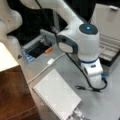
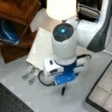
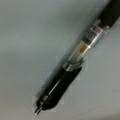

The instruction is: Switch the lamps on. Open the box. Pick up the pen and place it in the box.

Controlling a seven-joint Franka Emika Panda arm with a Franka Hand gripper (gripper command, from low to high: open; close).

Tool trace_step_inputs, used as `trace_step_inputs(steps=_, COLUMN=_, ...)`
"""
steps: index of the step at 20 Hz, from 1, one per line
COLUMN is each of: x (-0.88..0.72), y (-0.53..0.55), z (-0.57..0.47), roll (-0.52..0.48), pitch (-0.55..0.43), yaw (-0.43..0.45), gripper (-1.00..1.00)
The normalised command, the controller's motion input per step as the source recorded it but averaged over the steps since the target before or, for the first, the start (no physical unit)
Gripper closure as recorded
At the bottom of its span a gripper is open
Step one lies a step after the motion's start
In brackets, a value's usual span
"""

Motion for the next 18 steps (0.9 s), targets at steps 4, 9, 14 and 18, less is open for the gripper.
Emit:
trace_step_inputs(steps=4, x=0.07, y=-0.01, z=-0.08, roll=-0.051, pitch=-0.075, yaw=-0.058, gripper=-1.0)
trace_step_inputs(steps=9, x=0.1, y=-0.06, z=-0.14, roll=-0.082, pitch=-0.082, yaw=-0.017, gripper=-1.0)
trace_step_inputs(steps=14, x=0.09, y=-0.08, z=-0.16, roll=-0.066, pitch=-0.058, yaw=0.018, gripper=-1.0)
trace_step_inputs(steps=18, x=0.08, y=-0.05, z=-0.14, roll=-0.066, pitch=-0.065, yaw=0.038, gripper=-1.0)
